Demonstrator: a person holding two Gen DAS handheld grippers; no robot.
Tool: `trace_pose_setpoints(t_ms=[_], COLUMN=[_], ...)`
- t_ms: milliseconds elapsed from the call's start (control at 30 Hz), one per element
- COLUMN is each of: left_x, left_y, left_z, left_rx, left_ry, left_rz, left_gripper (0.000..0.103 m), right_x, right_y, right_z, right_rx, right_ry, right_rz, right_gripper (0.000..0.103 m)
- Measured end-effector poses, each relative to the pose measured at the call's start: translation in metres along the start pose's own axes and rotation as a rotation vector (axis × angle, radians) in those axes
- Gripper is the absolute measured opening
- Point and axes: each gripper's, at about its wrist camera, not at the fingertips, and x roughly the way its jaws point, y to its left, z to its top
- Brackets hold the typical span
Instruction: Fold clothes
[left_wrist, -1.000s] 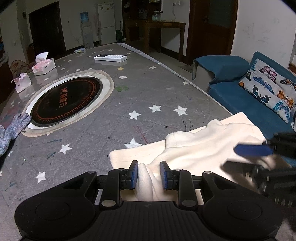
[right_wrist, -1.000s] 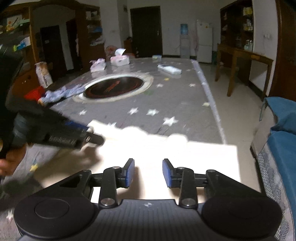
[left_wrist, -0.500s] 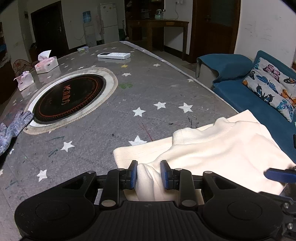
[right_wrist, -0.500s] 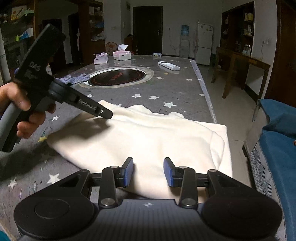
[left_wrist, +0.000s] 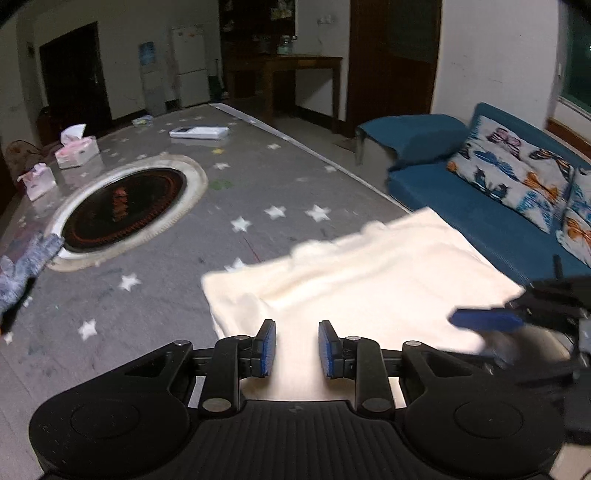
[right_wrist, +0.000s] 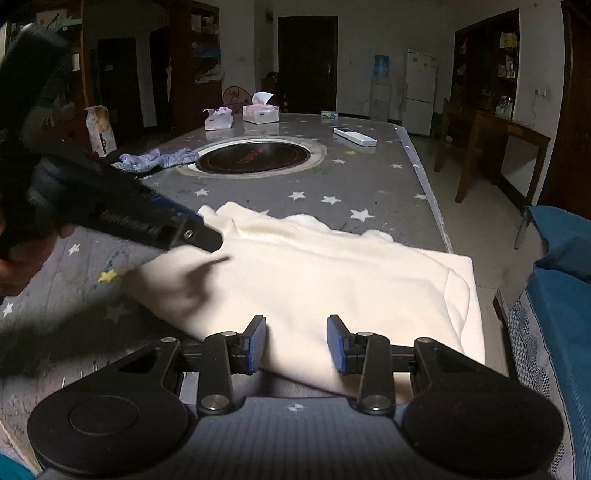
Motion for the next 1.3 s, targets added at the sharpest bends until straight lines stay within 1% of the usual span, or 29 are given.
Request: trace_pose_setpoints(t_ms=[167, 367, 467, 567, 700, 767, 833, 867, 900, 933, 1033, 1067, 1133, 1233, 1300], left_x=[-0.008, -0.012, -0.014, -0.019, -0.025, -0.029, -0.032, -0.033, -0.035, -0.036, -0.041, -0.043, -0.045, -0.05, -0.052], left_y=[-0.005, -0.008, -0.007, -0.009, -0.011, -0.013, -0.015, -0.016, -0.018, -0.019, -0.023, -0.024, -0.026, -0.028, -0.028], left_z=[-0.017, -0.029, -0.028, -0.028, -0.031, -0.033, -0.036, -0.037, -0.038, -0.039, -0.043, -0.045, -0.048, -0.053, -0.056], left_rx=[0.002, -0.006, -0.026, -0.037, -0.059, -0.07, -0.075, -0.075, -0.075, -0.075, -0.08, -0.081, -0.087, -0.1, -0.107], left_ry=[0.006, 0.009, 0.012, 0.009, 0.008, 0.008, 0.008, 0.008, 0.008, 0.007, 0.005, 0.005, 0.005, 0.008, 0.01], left_rz=[-0.006, -0.004, 0.002, 0.005, 0.008, 0.009, 0.012, 0.014, 0.015, 0.015, 0.016, 0.017, 0.021, 0.029, 0.031], left_gripper=[0.025, 0.025, 0.026, 0.026, 0.026, 0.028, 0.032, 0.033, 0.036, 0.039, 0.044, 0.045, 0.05, 0.057, 0.058], right_x=[-0.02, -0.02, -0.022, -0.03, -0.032, -0.033, -0.034, -0.035, -0.036, -0.038, -0.042, -0.043, -0.045, -0.049, -0.05], right_y=[-0.007, -0.029, -0.034, -0.031, -0.025, -0.023, -0.022, -0.021, -0.02, -0.019, -0.015, -0.013, -0.01, -0.007, -0.005], right_z=[-0.003, -0.018, -0.025, -0.023, -0.025, -0.027, -0.029, -0.029, -0.029, -0.029, -0.03, -0.031, -0.032, -0.034, -0.035], right_rx=[0.022, 0.086, 0.122, 0.115, 0.117, 0.127, 0.14, 0.144, 0.148, 0.152, 0.149, 0.15, 0.151, 0.162, 0.165], right_ry=[-0.026, 0.003, 0.009, -0.008, -0.005, 0.0, 0.002, 0.0, -0.001, -0.003, -0.006, -0.007, -0.008, -0.01, -0.007], right_rz=[-0.024, -0.088, -0.079, -0.079, -0.064, -0.062, -0.058, -0.059, -0.059, -0.06, -0.06, -0.062, -0.066, -0.071, -0.074], right_gripper=[0.036, 0.036, 0.035, 0.035, 0.035, 0.036, 0.036, 0.039, 0.044, 0.046, 0.048, 0.052, 0.054, 0.062, 0.065])
